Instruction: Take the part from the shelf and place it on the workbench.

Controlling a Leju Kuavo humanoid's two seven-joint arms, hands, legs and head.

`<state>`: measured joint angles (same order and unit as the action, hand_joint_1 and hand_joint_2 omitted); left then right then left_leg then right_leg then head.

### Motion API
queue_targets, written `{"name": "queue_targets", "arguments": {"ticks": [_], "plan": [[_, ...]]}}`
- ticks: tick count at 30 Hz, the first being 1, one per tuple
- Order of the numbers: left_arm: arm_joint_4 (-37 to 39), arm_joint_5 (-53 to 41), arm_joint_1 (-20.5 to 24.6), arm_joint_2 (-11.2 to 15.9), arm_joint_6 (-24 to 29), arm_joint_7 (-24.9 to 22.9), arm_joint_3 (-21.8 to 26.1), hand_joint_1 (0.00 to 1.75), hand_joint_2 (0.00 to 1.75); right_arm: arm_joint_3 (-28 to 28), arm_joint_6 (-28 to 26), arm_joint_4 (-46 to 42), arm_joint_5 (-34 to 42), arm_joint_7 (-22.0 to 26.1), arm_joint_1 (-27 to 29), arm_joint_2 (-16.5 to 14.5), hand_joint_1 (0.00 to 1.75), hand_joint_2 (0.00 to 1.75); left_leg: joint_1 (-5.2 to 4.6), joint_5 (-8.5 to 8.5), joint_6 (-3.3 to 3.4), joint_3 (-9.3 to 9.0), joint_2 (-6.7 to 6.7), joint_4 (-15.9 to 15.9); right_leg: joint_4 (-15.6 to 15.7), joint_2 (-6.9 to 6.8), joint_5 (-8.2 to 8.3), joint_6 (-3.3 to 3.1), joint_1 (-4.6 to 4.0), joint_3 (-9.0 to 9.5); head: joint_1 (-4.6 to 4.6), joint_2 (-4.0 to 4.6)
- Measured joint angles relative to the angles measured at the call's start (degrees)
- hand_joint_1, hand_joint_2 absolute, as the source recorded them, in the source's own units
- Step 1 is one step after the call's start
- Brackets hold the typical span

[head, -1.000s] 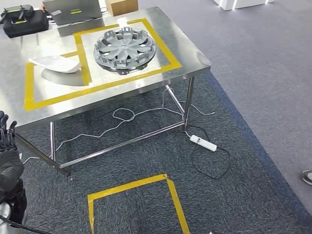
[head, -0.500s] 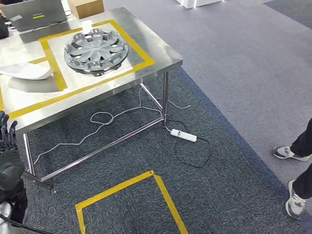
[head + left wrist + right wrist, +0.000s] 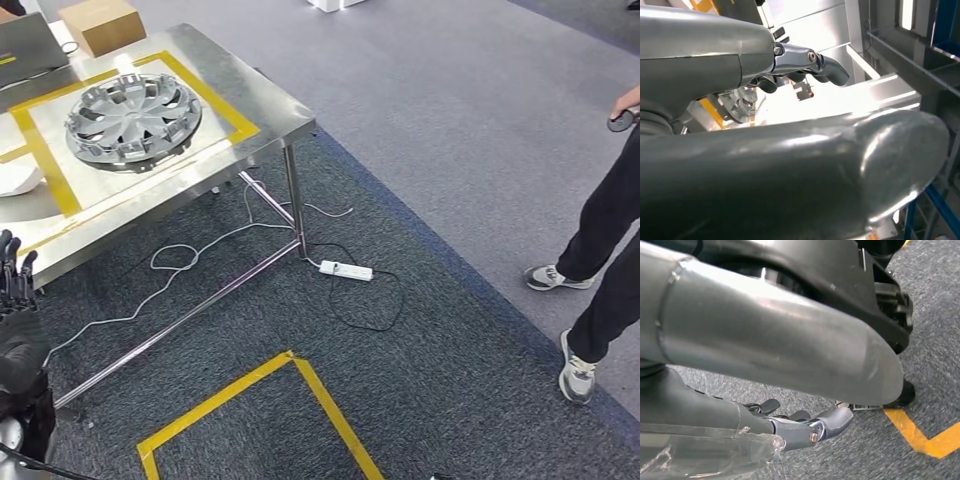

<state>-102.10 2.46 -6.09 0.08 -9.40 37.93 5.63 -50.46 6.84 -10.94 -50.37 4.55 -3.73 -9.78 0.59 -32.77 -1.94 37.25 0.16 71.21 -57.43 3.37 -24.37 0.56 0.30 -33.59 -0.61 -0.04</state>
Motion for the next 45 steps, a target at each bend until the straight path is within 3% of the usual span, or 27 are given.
{"name": "queue_targets", "arguments": {"ticks": [1,3,5,7,9,11,13,14,15,17,19,20,22,23,25,26,28,29,30,32,34,35,38,40,42,44,45], "plan": [[0.5,-1.6,0.1,0.1,1.0,-0.8,0.0,0.00,0.00,-0.1,0.1,0.0,0.0,-0.1,0.0,0.0,0.00,0.00,0.11,2.19,-0.01,-1.61,-0.40,-3.5,0.0,0.71,0.10,0.18,0.10,0.00,0.01,0.00],[2.7,-6.7,0.3,0.5,4.6,-2.7,-0.1,0.00,0.00,-0.2,0.2,0.0,0.0,-0.2,-0.1,0.0,0.00,0.00,0.57,5.37,-0.05,-5.26,-2.91,-11.2,-0.2,2.18,0.32,0.76,0.22,-0.26,-0.02,0.00],[6.0,-10.9,0.5,1.0,8.2,-3.4,-0.2,0.00,0.00,-0.3,0.3,0.0,0.0,-0.2,-0.1,0.0,0.00,0.00,0.73,5.91,0.30,-6.61,-4.55,-14.5,-0.1,3.49,0.68,1.60,0.28,-0.85,-0.07,0.00],[8.9,-12.0,0.8,1.2,9.4,-3.7,-0.4,0.00,0.00,-0.4,0.4,0.0,0.0,-0.2,0.2,0.0,0.00,0.00,0.63,6.15,1.17,-6.49,-3.47,-14.7,0.2,4.47,1.12,2.39,0.47,-1.55,-0.11,0.00],[12.2,-11.8,1.5,1.2,9.3,-5.0,-0.4,0.00,0.00,-0.4,0.5,0.0,0.0,-0.1,0.4,0.0,0.00,0.00,0.67,6.45,2.08,-6.49,-2.14,-14.9,-1.5,2.32,0.02,2.83,0.32,-2.69,0.12,0.00],[17.7,-12.0,2.4,1.2,9.8,-6.3,-0.2,0.00,0.00,-0.4,0.5,0.0,0.0,-0.1,0.2,0.0,0.00,0.00,0.45,6.53,2.66,-6.44,-0.66,-15.0,-7.8,-1.32,-3.57,3.04,0.07,-5.51,0.39,0.00],[25.7,-13.4,3.7,1.2,11.4,-6.5,0.1,0.00,0.00,-0.6,0.5,0.0,-0.1,-0.2,0.1,0.0,0.00,0.00,0.15,6.55,2.84,-6.34,0.91,-14.9,-14.9,-2.69,-6.69,3.14,0.09,-8.62,0.40,0.00],[30.3,-14.7,4.7,1.1,12.9,-6.5,0.3,0.00,0.00,-0.7,0.5,0.0,-0.2,-0.2,0.1,0.0,0.00,0.00,0.05,6.55,2.85,-6.30,1.63,-14.9,-16.2,-2.90,-6.88,3.10,0.09,-8.99,0.41,0.00],[35.5,-16.2,5.9,1.1,14.9,-6.7,0.4,0.00,0.00,-0.8,0.4,0.0,-0.3,-0.3,0.2,0.0,0.00,0.00,-0.02,6.55,2.85,-6.29,2.30,-14.9,-15.1,-3.11,-6.06,3.00,0.07,-8.14,0.40,0.00],[46.3,-18.8,8.5,1.0,18.9,-7.3,0.6,0.00,0.00,-0.8,0.3,0.0,-0.6,-0.6,0.2,0.0,0.00,0.00,-0.15,6.48,2.72,-6.41,3.51,-14.9,-7.5,-4.59,-3.02,2.64,-0.09,-3.64,0.42,0.00],[55.6,-19.8,10.3,1.0,21.2,-7.4,1.1,0.00,0.00,-0.9,0.2,0.0,-0.8,-0.7,-0.1,0.0,0.00,0.00,-0.42,6.29,2.28,-6.63,4.65,-14.8,-1.3,-6.45,-1.17,2.13,-0.36,0.07,0.30,0.00],[59.4,-19.9,10.9,1.0,21.6,-7.4,1.3,0.00,0.00,-0.9,0.1,0.0,-0.9,-0.8,-0.2,0.0,0.00,0.00,-0.51,6.25,1.97,-6.72,5.20,-14.8,-0.4,-6.83,-0.99,1.86,-0.51,0.59,0.23,0.00],[65.6,-19.4,12.2,1.0,21.4,-9.1,1.7,0.00,0.00,-1.0,0.2,0.0,-1.0,-0.9,-0.1,0.0,0.00,0.00,-0.47,6.26,1.30,-6.84,6.07,-14.9,-0.3,-5.71,-0.67,1.26,-0.59,0.38,0.14,0.00],[68.2,-18.6,12.8,0.9,20.8,-11.0,2.2,0.00,0.00,-1.0,0.2,0.0,-1.1,-1.0,0.0,0.0,0.00,0.00,-0.35,5.98,0.93,-6.83,5.73,-14.8,-0.2,-5.18,-0.50,0.92,-0.51,0.32,0.13,0.00],[73.0,-15.9,13.0,0.9,19.5,-16.2,3.9,0.00,0.00,-1.1,0.2,0.0,-1.5,-1.5,-0.1,-0.1,0.00,0.00,-0.15,3.72,0.34,-5.69,3.33,-11.9,0.2,-4.00,-0.14,0.28,-0.18,0.37,0.04,0.00],[75.3,-14.2,12.6,0.9,19.1,-18.8,5.2,0.00,0.00,-1.1,0.2,0.0,-1.7,-1.9,-0.2,-0.1,0.00,0.00,-0.08,1.81,0.18,-4.22,1.81,-8.4,0.3,-3.24,-0.06,0.11,-0.08,0.35,-0.02,0.00],[79.5,-12.1,10.9,0.9,19.0,-23.0,8.0,0.00,0.00,-1.1,0.0,0.0,-2.1,-2.7,-0.1,-0.2,0.00,0.00,-0.07,-1.40,0.09,-0.48,0.33,-0.8,0.3,-1.48,-0.04,-0.03,-0.01,0.29,-0.15,0.00],[81.0,-11.6,10.0,0.8,19.3,-25.1,9.1,0.00,0.44,-1.1,-0.2,0.0,-2.3,-3.1,0.0,-0.2,0.00,0.00,-0.07,-1.66,0.10,0.73,0.13,1.3,0.3,-0.64,-0.04,-0.05,-0.01,0.27,-0.20,0.00],[82.4,-11.4,9.3,0.6,19.9,-27.5,10.1,0.00,0.87,-1.1,-0.4,0.0,-2.4,-3.4,0.2,-0.2,0.00,0.00,-0.05,-0.72,0.15,0.88,0.02,1.0,0.3,0.08,-0.03,-0.02,0.00,0.27,-0.24,0.00],[84.5,-10.8,8.5,0.1,21.9,-33.5,11.7,0.00,1.75,-1.2,-0.8,0.0,-2.6,-3.9,0.3,-0.2,0.00,0.00,0.08,3.30,0.28,-1.81,-0.80,-5.3,0.3,1.35,0.05,0.19,0.07,0.28,-0.23,0.00],[86.0,-9.6,8.1,-0.6,22.7,-38.4,13.5,0.00,1.75,-1.2,-1.0,0.0,-3.1,-3.9,0.1,-0.1,0.00,0.00,0.28,6.06,0.49,-5.15,-2.74,-12.5,0.1,2.44,0.08,0.75,-0.04,0.07,-0.22,0.00],[86.5,-9.0,8.0,-0.9,22.2,-40.0,14.3,0.00,1.75,-1.2,-1.0,0.0,-3.6,-3.9,0.0,0.0,0.00,0.00,0.30,6.44,0.69,-5.95,-3.45,-14.2,0.1,2.86,0.11,1.10,-0.05,-0.10,-0.23,0.00],[87.1,-7.9,8.0,-1.9,19.0,-41.0,16.2,0.00,1.75,-1.2,-0.6,0.0,-5.0,-4.0,0.1,0.6,0.00,0.00,0.11,6.61,1.85,-6.17,-2.68,-14.8,0.2,3.43,0.17,2.14,0.18,-0.77,-0.21,0.00],[87.3,-8.5,8.1,-2.3,16.9,-39.4,16.8,0.00,1.75,-1.1,-0.4,0.0,-5.8,-3.7,0.0,0.9,0.00,0.00,0.17,6.83,2.71,-6.23,-1.54,-15.0,-2.5,1.00,-1.68,2.64,0.10,-2.05,0.09,0.00],[87.6,-9.7,8.1,-2.3,15.7,-37.2,16.9,0.00,1.75,-0.8,-0.4,0.0,-6.2,-2.9,-0.4,1.0,0.00,0.00,0.03,6.83,3.17,-6.23,-0.10,-15.0,-9.8,-2.00,-5.85,2.99,0.04,-5.42,0.39,0.00],[87.9,-10.9,8.1,-2.3,15.6,-36.3,16.9,0.00,1.75,-0.6,-0.6,0.0,-6.1,-2.0,-0.7,1.0,0.00,0.00,-0.11,6.77,3.27,-6.22,1.46,-15.0,-16.4,-2.83,-8.61,3.25,0.17,-8.35,0.42,0.00],[88.1,-11.2,8.2,-2.3,15.6,-36.8,16.9,0.00,1.75,-0.6,-0.6,0.0,-5.9,-1.7,-0.8,1.1,0.00,0.00,-0.13,6.73,3.24,-6.25,2.15,-15.0,-16.8,-2.97,-8.37,3.32,0.22,-8.36,0.43,0.00]]}}
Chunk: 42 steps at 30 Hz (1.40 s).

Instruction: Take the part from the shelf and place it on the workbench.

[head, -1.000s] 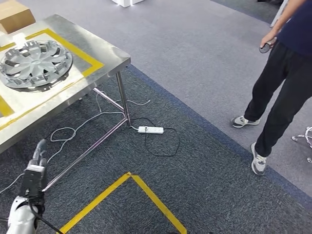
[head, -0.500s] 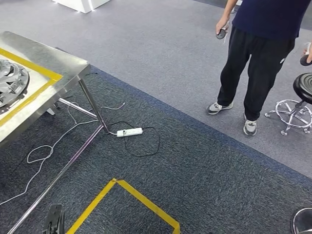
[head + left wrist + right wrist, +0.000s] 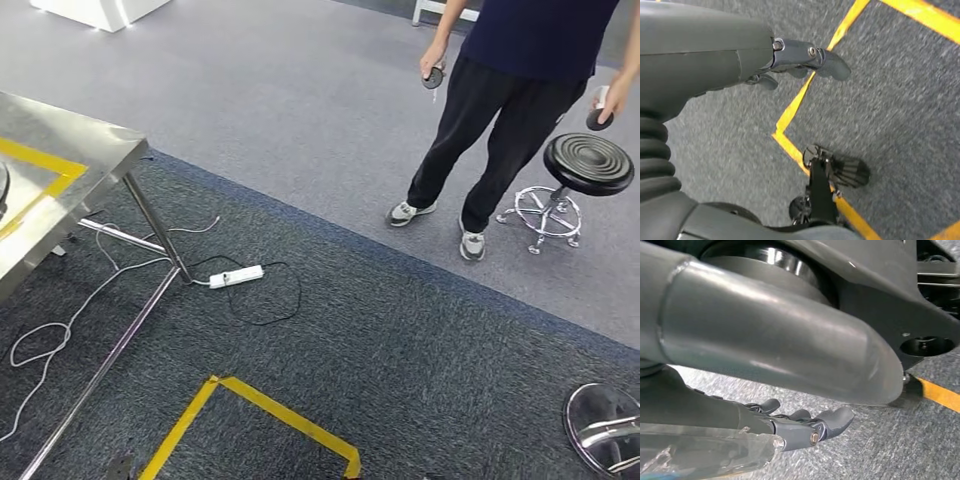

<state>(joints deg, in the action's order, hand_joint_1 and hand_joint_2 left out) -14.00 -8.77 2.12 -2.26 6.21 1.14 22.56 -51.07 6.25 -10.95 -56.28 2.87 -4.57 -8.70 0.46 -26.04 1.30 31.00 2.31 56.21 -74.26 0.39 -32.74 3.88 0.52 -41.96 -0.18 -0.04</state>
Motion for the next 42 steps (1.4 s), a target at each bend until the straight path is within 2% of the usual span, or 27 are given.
{"name": "queue_targets", "arguments": {"ticks": [1,2,4,5,6,8,10,12,14,15,16,17,19,21,23,25,27,29,30,31,33,35,36,38,39,40,42], "plan": [[0.1,-0.3,0.1,-0.1,0.0,-0.8,0.0,0.00,1.75,0.0,0.1,0.0,0.4,0.4,-0.2,0.0,0.00,0.00,0.00,-0.06,-0.08,-0.08,0.64,0.0,1.8,-0.25,1.21,0.02,0.04,1.16,0.00,0.00],[0.3,-0.4,0.2,-0.2,-0.2,-1.8,0.0,0.00,1.75,0.0,0.2,0.0,0.8,0.7,-0.4,0.0,0.00,0.00,0.02,-0.17,-0.24,-0.23,1.25,0.0,5.5,-0.85,3.01,0.00,0.05,3.31,0.01,0.00],[0.5,-0.4,0.3,-0.5,-0.5,-3.6,0.0,0.00,1.75,0.0,0.6,-0.1,1.8,1.5,-1.3,0.1,0.00,0.00,-0.26,-0.55,-0.79,-0.57,2.42,0.2,13.2,-3.15,5.90,-0.30,-0.02,7.85,0.03,0.00],[0.6,-0.3,0.3,-0.6,-0.7,-4.2,0.0,0.00,1.75,-0.1,0.7,-0.1,2.1,1.8,-1.8,0.1,0.00,0.00,-0.41,-0.67,-1.10,-0.72,2.95,0.3,15.4,-3.82,6.61,-0.59,-0.09,9.12,-0.06,0.00],[0.7,-0.3,0.3,-0.8,-0.7,-4.5,0.0,0.00,1.75,-0.1,0.8,-0.1,2.2,2.0,-2.1,0.1,0.00,0.00,-0.53,-0.73,-1.41,-0.81,3.43,0.3,16.2,-4.03,6.81,-0.93,-0.21,9.54,-0.16,0.00],[0.8,-1.0,0.5,-1.2,-0.9,-5.0,0.0,0.00,1.75,-0.1,0.7,-0.1,2.4,2.2,-2.2,0.2,0.00,0.00,-0.34,-0.79,-2.05,-0.96,3.94,0.3,16.3,-2.79,7.06,-1.74,-0.27,9.29,-0.34,0.00],[0.9,-2.6,0.6,-1.6,-0.9,-5.5,-0.1,0.00,1.75,-0.2,0.5,-0.1,2.6,2.2,-2.1,0.4,0.00,0.00,-0.03,-2.34,-2.67,-0.30,1.85,2.0,16.5,-1.67,7.38,-2.49,-0.11,9.22,-0.43,0.00],[1.3,-5.0,0.4,-1.9,-0.9,-6.4,-0.7,0.00,1.75,-0.3,0.2,-0.1,3.0,1.7,-2.0,0.4,0.00,0.00,0.10,-6.02,-2.96,2.61,-1.02,8.4,16.7,-0.35,7.60,-2.98,-0.02,9.13,-0.63,0.00],[1.6,-7.4,0.1,-2.0,-0.6,-7.4,-1.7,0.00,1.75,-0.8,0.1,-0.1,4.1,0.6,-1.6,0.4,0.00,0.00,0.08,-8.66,-2.96,6.15,-1.88,15.6,16.7,1.16,7.65,-3.18,-0.07,9.02,-0.70,0.00],[1.7,-8.4,-0.1,-2.1,-0.5,-7.9,-2.4,0.00,1.75,-1.2,0.1,-0.1,4.8,-0.1,-1.2,0.4,0.00,0.00,0.08,-8.39,-2.91,6.91,-2.03,16.8,16.7,1.94,7.66,-3.19,-0.09,9.03,-0.69,0.00],[1.7,-9.1,-0.1,-2.1,-0.4,-8.3,-2.9,0.00,1.75,-1.8,0.0,-0.1,5.6,-0.9,-0.9,0.4,0.00,0.00,0.09,-6.97,-2.82,6.63,-2.15,15.7,16.7,2.71,7.68,-3.16,-0.07,9.05,-0.68,0.00],[1.8,-9.6,-0.2,-2.2,-0.5,-8.5,-3.5,0.00,1.75,-2.3,-0.1,-0.1,6.1,-1.7,-0.6,0.4,0.00,0.00,0.14,-4.81,-2.72,5.38,-2.49,12.7,16.6,3.47,7.71,-3.09,-0.03,9.08,-0.69,0.00],[1.9,-10.1,-0.2,-2.3,-0.8,-8.7,-4.3,0.00,1.75,-3.2,-0.4,-0.1,6.6,-3.1,-0.3,0.4,0.00,0.00,0.45,-1.15,-2.54,1.99,-4.87,4.9,16.5,4.98,7.76,-2.69,-0.01,8.93,-0.68,0.00],[2.0,-10.4,-0.1,-2.6,-1.1,-8.9,-4.9,0.00,1.75,-3.9,-0.7,-0.1,7.2,-4.0,-0.3,0.4,0.00,0.00,0.56,-0.31,-2.25,0.33,-6.68,1.1,16.4,6.27,7.89,-1.99,0.03,8.52,-0.66,0.00],[2.0,-10.5,0.0,-2.9,-1.4,-9.1,-5.3,0.00,1.75,-4.9,-0.6,-0.1,8.3,-4.0,0.0,0.5,0.00,0.00,0.40,-0.33,-1.59,0.20,-5.84,0.7,16.7,7.32,8.16,-1.16,0.24,8.00,-0.63,0.00],[2.0,-10.5,0.1,-3.2,-1.7,-9.2,-5.6,0.00,1.75,-5.9,-0.3,-0.1,9.3,-3.1,0.2,0.5,0.00,0.00,0.39,-0.07,-0.72,0.09,-4.52,0.4,15.3,5.55,7.21,-0.58,0.18,6.99,-0.40,0.00],[2.0,-10.4,0.0,-3.4,-2.1,-9.1,-5.7,0.00,1.75,-6.6,0.2,-0.1,9.5,-1.6,-0.1,0.7,0.00,0.00,0.22,-0.04,-0.12,0.04,-3.04,0.2,9.3,1.99,3.75,-0.31,0.01,4.14,-0.11,0.00],[2.0,-10.5,-0.1,-3.7,-2.4,-8.8,-5.9,0.00,1.75,-6.9,0.6,-0.2,9.3,-0.1,-0.5,0.8,0.00,0.00,-0.06,-0.14,0.10,0.01,-1.42,0.3,1.7,0.38,0.34,-0.09,0.03,0.56,-0.04,0.00],[2.0,-10.7,-0.1,-3.8,-2.6,-8.7,-5.9,0.00,1.75,-6.9,0.8,-0.2,9.2,0.5,-0.7,0.9,0.00,0.00,-0.13,-0.18,0.14,-0.02,-0.65,0.3,0.0,0.13,0.02,-0.04,0.04,-0.17,-0.04,0.00],[2.0,-11.0,-0.1,-3.9,-2.7,-8.6,-5.9,0.00,1.75,-6.9,0.9,-0.2,9.1,1.0,-0.9,0.9,0.00,0.00,-0.16,-0.24,0.13,-0.09,0.04,0.3,0.6,-0.07,0.82,-0.03,0.04,0.33,-0.03,0.00],[2.0,-11.7,0.0,-4.0,-2.9,-8.6,-6.1,0.00,1.75,-7.0,1.2,-0.2,9.0,1.7,-1.4,1.1,0.00,0.00,-0.22,-0.46,-0.04,-0.42,1.22,0.3,7.7,-1.32,4.40,-0.15,0.02,4.44,-0.02,0.00],[2.1,-12.3,0.1,-4.3,-3.1,-8.8,-6.4,0.00,1.75,-7.0,1.4,-0.3,9.0,2.3,-2.2,1.2,0.00,0.00,-0.53,-0.82,-0.56,-0.80,2.17,0.5,14.4,-3.08,6.73,-0.63,-0.17,8.27,-0.06,0.00],[2.1,-12.5,0.2,-4.5,-3.2,-9.0,-6.6,0.00,1.75,-7.0,1.5,-0.3,9.0,2.5,-2.6,1.2,0.00,0.00,-0.67,-0.94,-0.86,-0.92,2.60,0.5,15.7,-3.48,7.06,-0.95,-0.29,9.04,-0.10,0.00],[2.1,-13.0,0.2,-4.7,-3.2,-9.3,-6.9,0.00,1.75,-7.0,1.5,-0.3,8.9,2.7,-2.9,1.2,0.00,0.00,-0.66,-1.01,-1.41,-1.05,3.47,0.5,16.0,-2.50,7.20,-1.70,-0.48,9.03,-0.15,0.00],[2.1,-13.2,0.3,-4.8,-3.2,-9.3,-7.0,0.00,1.75,-7.0,1.4,-0.3,9.0,2.7,-2.9,1.2,0.00,0.00,-0.53,-1.23,-1.74,-1.06,3.25,0.6,16.2,-1.96,7.33,-2.02,-0.45,8.96,-0.17,0.00],[2.1,-13.3,0.3,-4.8,-3.2,-9.3,-7.2,0.00,1.75,-7.0,1.3,-0.3,9.0,2.7,-2.9,1.2,0.00,0.00,-0.39,-1.91,-2.05,-0.76,2.34,1.4,16.3,-1.44,7.49,-2.37,-0.36,8.95,-0.23,0.00],[2.1,-13.5,0.3,-4.8,-3.1,-9.3,-7.3,0.00,1.75,-7.0,0.9,-0.3,8.8,2.4,-2.8,1.2,0.00,0.00,-0.20,-5.06,-2.51,1.57,-0.39,6.5,16.5,-0.35,7.75,-2.92,-0.11,8.96,-0.43,0.00]]}}
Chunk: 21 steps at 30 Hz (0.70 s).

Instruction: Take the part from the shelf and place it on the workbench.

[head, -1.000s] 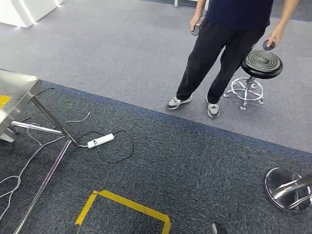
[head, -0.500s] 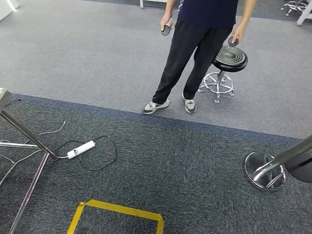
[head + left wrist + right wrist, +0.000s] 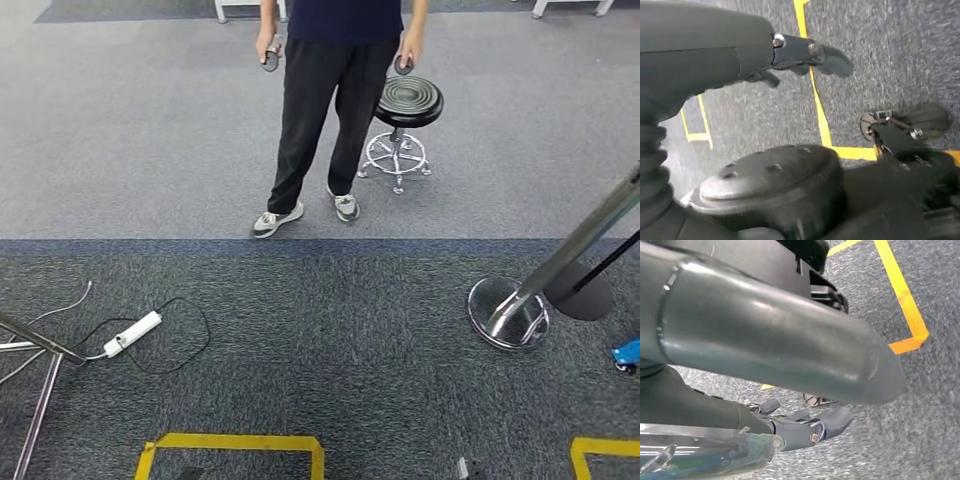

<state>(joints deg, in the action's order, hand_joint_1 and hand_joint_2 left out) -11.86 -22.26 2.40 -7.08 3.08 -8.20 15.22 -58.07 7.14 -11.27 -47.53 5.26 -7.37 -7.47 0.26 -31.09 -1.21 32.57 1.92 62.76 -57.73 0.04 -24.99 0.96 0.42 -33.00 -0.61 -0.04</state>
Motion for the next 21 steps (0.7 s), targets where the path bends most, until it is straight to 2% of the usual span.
{"name": "queue_targets", "arguments": {"ticks": [1,2,3,4,5,6,7,8,10,12,13,14,16,17,18,19,20,21], "plan": [[0.0,0.0,0.0,0.0,0.0,0.0,0.0,0.00,1.75,0.0,-0.2,0.0,-0.2,-0.2,0.1,0.0,0.00,0.00,0.01,-1.93,-0.08,1.90,-0.95,4.0,0.0,0.58,0.04,-0.14,0.03,-0.04,-0.06,0.00],[0.0,0.0,0.1,0.0,0.0,0.1,0.0,0.00,1.75,0.0,-0.5,0.0,-0.5,-0.4,0.3,0.0,0.00,0.00,0.01,-3.33,-0.12,3.70,-1.35,7.8,0.0,1.20,0.04,-0.22,0.04,-0.06,-0.10,0.00],[0.0,0.0,0.1,0.0,0.0,0.1,0.0,0.00,1.75,0.0,-0.7,0.0,-0.7,-0.6,0.6,0.0,0.00,0.00,0.01,-3.72,-0.14,4.84,-1.53,10.0,0.0,1.86,0.04,-0.23,0.05,-0.04,-0.11,0.00],[0.0,0.0,0.2,0.0,0.0,0.2,0.0,0.00,1.75,0.0,-0.9,0.0,-0.9,-0.8,1.0,0.0,0.00,0.00,0.03,-3.00,-0.11,5.06,-1.64,10.3,0.0,2.56,0.05,-0.22,0.08,-0.01,-0.10,0.00],[0.0,0.0,0.3,0.0,0.0,0.2,0.0,0.00,1.75,0.0,-1.2,0.0,-1.0,-1.0,1.3,0.0,0.00,0.00,0.11,-1.23,-0.08,4.21,-1.83,8.3,0.0,3.33,0.07,-0.16,0.13,0.03,-0.11,0.00],[0.0,-0.2,0.3,0.0,0.0,0.2,0.0,0.00,1.75,0.0,-1.3,0.0,-1.2,-1.2,1.6,0.0,0.00,0.00,0.27,1.00,-0.06,2.67,-2.38,4.9,0.0,4.16,0.11,-0.05,0.20,0.06,-0.11,0.00],[0.1,-0.3,0.2,0.0,0.0,0.1,0.0,0.00,1.75,0.0,-1.5,0.0,-1.3,-1.4,1.8,0.0,0.00,0.00,0.49,2.92,-0.09,1.01,-3.61,1.1,-0.1,4.95,0.15,0.18,0.18,-0.01,-0.13,0.00],[0.1,-0.4,0.2,0.0,0.0,0.0,0.0,0.00,1.75,0.0,-1.6,0.0,-1.4,-1.6,1.9,0.0,0.00,0.00,0.72,4.04,-0.09,-0.40,-4.78,-2.2,-0.3,5.70,0.19,0.47,0.16,-0.24,-0.13,0.00],[0.2,-0.7,0.3,-0.1,0.0,-0.3,-0.1,0.00,1.75,0.0,-1.6,0.0,-1.5,-1.9,2.2,0.0,0.00,0.00,0.84,4.30,0.14,-1.45,-6.22,-5.1,-0.4,6.89,0.39,1.26,0.22,-0.85,-0.15,0.00],[0.2,-1.1,0.4,-0.1,-0.1,-0.4,-0.1,0.00,1.75,0.0,-1.5,0.0,-1.6,-2.0,2.7,0.0,0.00,0.00,0.72,4.33,0.90,-1.53,-5.28,-5.4,-0.2,7.48,0.62,2.04,0.51,-1.50,-0.13,0.00],[0.2,-1.3,0.4,-0.1,-0.2,-0.4,-0.1,0.00,1.75,0.0,-1.5,0.0,-1.7,-1.9,3.0,0.0,0.00,0.00,0.69,4.44,1.36,-1.59,-4.66,-5.5,-0.8,6.60,0.23,2.31,0.49,-1.95,-0.01,0.00],[0.2,-1.5,0.4,-0.2,-0.3,-0.4,-0.1,0.00,1.75,0.0,-1.4,0.0,-1.7,-1.8,3.0,0.0,0.00,0.00,0.66,4.53,1.78,-1.65,-3.94,-5.7,-2.4,5.16,-0.79,2.50,0.41,-2.88,0.20,0.00],[0.2,-1.8,0.2,-0.1,-0.3,-0.4,-0.1,0.00,1.75,0.0,-1.2,0.0,-1.9,-1.4,2.9,0.0,0.00,0.00,0.36,4.49,2.32,-1.69,-2.35,-5.8,-9.1,1.79,-4.39,2.65,0.22,-6.06,0.49,0.00],[0.2,-2.0,0.1,-0.1,-0.4,-0.4,-0.1,0.00,1.75,0.0,-1.0,0.0,-2.0,-1.1,2.7,0.0,0.00,0.00,0.17,4.44,2.46,-1.70,-1.46,-5.8,-13.1,0.99,-6.10,2.72,0.23,-7.95,0.52,0.00],[0.2,-2.2,0.1,-0.1,-0.4,-0.4,-0.1,0.00,1.75,0.1,-0.9,0.0,-2.1,-0.9,2.7,0.0,0.00,0.00,0.03,4.38,2.53,-1.74,-0.64,-5.8,-15.9,0.60,-7.01,2.75,0.25,-9.24,0.49,0.00],[0.2,-2.3,0.1,0.0,-0.5,-0.4,-0.1,0.00,1.75,0.1,-0.9,0.0,-2.2,-0.7,2.7,0.0,0.00,0.00,-0.06,4.31,2.58,-1.80,0.13,-5.7,-16.8,0.40,-6.87,2.75,0.25,-9.52,0.50,0.00],[0.2,-2.4,0.1,0.0,-0.5,-0.4,-0.1,0.00,1.75,0.1,-0.9,0.0,-2.3,-0.6,2.7,0.0,0.00,0.00,-0.12,4.23,2.57,-1.93,0.80,-5.7,-15.4,0.20,-5.72,2.70,0.24,-8.58,0.51,0.00],[0.2,-2.5,0.1,0.0,-0.5,-0.4,-0.1,0.00,1.75,0.2,-0.9,0.0,-2.4,-0.5,2.6,0.0,0.00,0.00,-0.14,4.11,2.49,-2.12,1.37,-5.7,-11.9,-0.25,-3.93,2.60,0.22,-6.58,0.51,0.00]]}}
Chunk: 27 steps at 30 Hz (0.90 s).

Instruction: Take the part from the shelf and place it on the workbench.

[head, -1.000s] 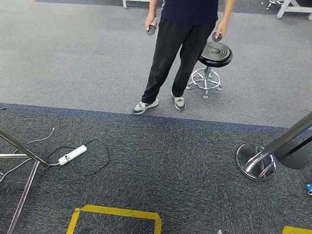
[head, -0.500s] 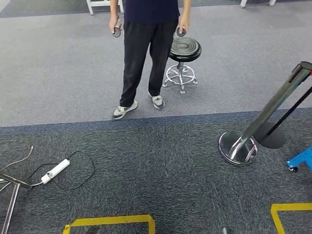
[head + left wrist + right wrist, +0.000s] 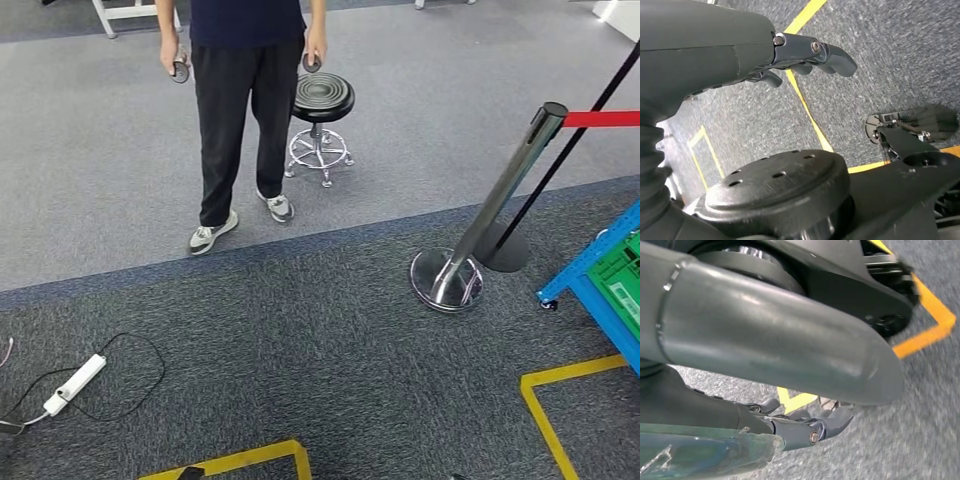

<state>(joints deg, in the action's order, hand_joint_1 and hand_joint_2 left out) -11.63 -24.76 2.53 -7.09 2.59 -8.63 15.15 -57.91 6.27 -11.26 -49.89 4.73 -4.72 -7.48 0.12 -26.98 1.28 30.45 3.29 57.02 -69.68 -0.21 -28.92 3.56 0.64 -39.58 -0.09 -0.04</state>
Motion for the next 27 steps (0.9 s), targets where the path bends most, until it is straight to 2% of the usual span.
{"name": "queue_targets", "arguments": {"ticks": [2,3,4,6,8,10,11,12,13,14,15,16,17,18,19,20,21,22,23,24,26,27], "plan": [[0.0,-0.1,0.0,0.0,0.0,0.0,0.0,0.00,1.75,0.1,0.0,0.0,-0.2,0.0,-0.3,0.0,0.00,0.00,-0.21,-0.37,-0.43,-0.39,1.07,0.1,7.7,-2.06,2.69,-0.40,-0.26,4.42,-0.03,0.00],[0.0,-0.1,0.0,0.0,0.0,0.1,0.0,0.00,1.75,0.1,0.0,0.0,-0.3,0.0,-0.5,0.0,0.00,0.00,-0.35,-0.52,-0.71,-0.54,1.53,0.2,10.0,-2.72,3.27,-0.70,-0.41,5.73,-0.07,0.00],[0.0,-0.2,0.1,0.0,0.0,0.1,0.0,0.00,1.75,0.2,-0.1,0.0,-0.5,-0.1,-0.6,0.0,0.00,0.00,-0.47,-0.62,-0.97,-0.62,1.98,0.2,10.9,-2.93,3.34,-0.99,-0.58,6.21,-0.12,0.00],[0.0,-0.4,0.2,-0.1,0.0,0.2,0.0,0.00,1.75,0.2,-0.1,0.0,-0.7,-0.3,-0.6,0.0,0.00,0.00,-0.38,-0.73,-1.52,-0.72,2.60,0.2,11.0,-1.73,3.55,-1.67,-0.67,6.08,-0.13,0.00],[0.0,-0.5,0.3,-0.1,0.0,0.2,0.0,0.00,1.75,0.2,-0.3,0.0,-0.8,-0.4,-0.4,0.0,0.00,0.00,-0.10,-2.05,-2.17,-0.09,0.82,1.8,11.2,-0.67,3.82,-2.33,-0.46,6.01,-0.20,0.00],[0.0,-0.5,0.2,-0.1,0.0,0.3,0.0,0.00,1.75,0.2,-0.4,0.0,-0.8,-0.4,-0.5,0.1,0.00,0.00,0.04,-5.43,-2.58,2.63,-1.91,7.8,11.4,0.44,4.04,-2.80,-0.24,5.95,-0.37,0.00],[0.0,-0.5,0.2,-0.1,-0.1,0.3,0.0,0.00,1.75,0.3,-0.4,0.0,-0.8,-0.5,-0.6,0.1,0.00,0.00,0.03,-7.19,-2.66,4.53,-2.57,11.8,11.3,1.05,4.08,-2.92,-0.22,5.89,-0.40,0.00],[0.0,-0.6,0.3,-0.1,-0.1,0.3,0.0,0.00,1.75,0.3,-0.4,0.0,-0.9,-0.5,-0.5,0.1,0.00,0.00,0.02,-8.19,-2.70,6.05,-2.85,14.9,11.3,1.69,4.09,-2.98,-0.21,5.87,-0.41,0.00],[0.0,-0.6,0.4,-0.1,-0.2,0.2,0.0,0.00,1.75,0.3,-0.4,0.0,-1.0,-0.5,-0.5,0.1,0.00,0.00,0.02,-8.11,-2.71,6.78,-3.02,16.4,11.3,2.39,4.11,-2.97,-0.19,5.89,-0.40,0.00],[0.0,-0.7,0.5,-0.1,-0.2,0.2,0.0,0.00,1.75,0.4,-0.5,0.0,-1.1,-0.5,-0.4,0.1,0.00,0.00,0.06,-6.95,-2.68,6.48,-3.12,15.7,11.3,3.13,4.15,-2.91,-0.13,5.92,-0.40,0.00],[0.0,-0.8,0.5,0.0,-0.2,0.1,0.0,0.00,1.75,0.4,-0.5,0.0,-1.2,-0.4,-0.3,0.1,0.00,0.00,0.18,-4.92,-2.69,5.16,-3.39,12.9,11.3,3.95,4.21,-2.78,-0.03,5.95,-0.40,0.00],[0.0,-0.9,0.5,0.0,-0.1,0.0,0.0,0.00,1.75,0.5,-0.5,0.0,-1.2,-0.4,-0.2,0.1,0.00,0.00,0.45,-2.77,-2.80,3.41,-4.41,9.1,11.3,4.79,4.30,-2.54,0.07,5.90,-0.42,0.00],[0.1,-0.9,0.4,-0.1,0.0,0.0,0.0,0.00,1.75,0.5,-0.6,0.0,-1.3,-0.3,-0.3,0.2,0.00,0.00,0.79,-1.34,-2.93,1.76,-5.94,5.4,11.1,5.58,4.38,-2.21,0.06,5.67,-0.49,0.00],[0.1,-1.0,0.4,-0.1,0.0,-0.1,-0.1,0.00,1.75,0.5,-0.7,0.0,-1.3,-0.3,-0.3,0.4,0.00,0.00,1.07,-0.54,-2.94,0.67,-7.32,2.6,11.0,6.30,4.54,-1.81,0.06,5.33,-0.51,0.00],[0.1,-1.0,0.4,-0.1,0.0,-0.1,-0.1,0.00,1.75,0.5,-0.8,0.0,-1.3,-0.3,-0.3,0.5,0.00,0.00,1.21,-0.46,-2.82,0.23,-8.33,1.3,11.0,6.91,4.74,-1.37,0.07,4.94,-0.59,0.00],[0.2,-1.0,0.3,-0.1,0.0,-0.1,-0.1,0.00,1.75,0.5,-0.9,0.0,-1.2,-0.3,-0.2,0.7,0.00,0.00,1.13,-0.65,-2.49,0.21,-8.45,0.9,11.1,7.50,4.99,-0.92,0.14,4.62,-0.63,0.00],[0.2,-1.0,0.3,-0.1,0.0,-0.1,-0.1,0.00,1.75,0.5,-1.1,-0.1,-1.2,-0.3,0.0,0.9,0.00,0.00,1.04,-0.56,-2.01,0.32,-7.83,0.9,11.3,8.10,5.27,-0.48,0.33,4.27,-0.64,0.00],[0.2,-1.0,0.4,-0.2,0.0,-0.1,-0.1,0.00,1.75,0.5,-1.2,-0.1,-1.2,-0.3,0.3,1.1,0.00,0.00,0.99,-0.41,-1.59,0.29,-7.14,0.8,11.4,8.11,5.35,-0.16,0.44,4.00,-0.65,0.00],[0.2,-1.0,0.4,-0.2,0.0,-0.1,-0.1,0.00,1.75,0.5,-1.3,-0.1,-1.2,-0.4,0.6,1.3,0.00,0.00,0.98,-0.27,-1.17,0.23,-6.46,0.7,10.7,7.18,4.99,0.05,0.38,3.52,-0.48,0.00],[0.2,-1.0,0.4,-0.2,0.0,-0.1,-0.1,0.00,1.75,0.5,-1.4,-0.1,-1.2,-0.5,0.6,1.5,0.00,0.00,0.96,-0.19,-0.79,0.19,-5.65,0.6,8.9,5.62,3.95,0.17,0.26,2.50,-0.30,0.00],[0.2,-1.0,0.2,-0.2,0.0,-0.1,-0.1,0.00,1.75,0.5,-1.6,-0.1,-1.1,-0.8,0.5,1.8,0.00,0.00,0.62,-0.28,-0.31,0.16,-3.96,0.6,1.9,2.04,0.40,0.23,0.02,-0.77,0.04,0.00],[0.2,-0.9,0.0,-0.2,0.0,-0.1,0.0,0.00,1.75,0.5,-1.6,-0.1,-1.0,-0.9,0.5,1.9,0.00,0.00,0.43,-0.35,-0.17,0.16,-3.03,0.6,-2.0,1.19,-1.21,0.25,0.02,-2.54,0.07,0.00]]}}
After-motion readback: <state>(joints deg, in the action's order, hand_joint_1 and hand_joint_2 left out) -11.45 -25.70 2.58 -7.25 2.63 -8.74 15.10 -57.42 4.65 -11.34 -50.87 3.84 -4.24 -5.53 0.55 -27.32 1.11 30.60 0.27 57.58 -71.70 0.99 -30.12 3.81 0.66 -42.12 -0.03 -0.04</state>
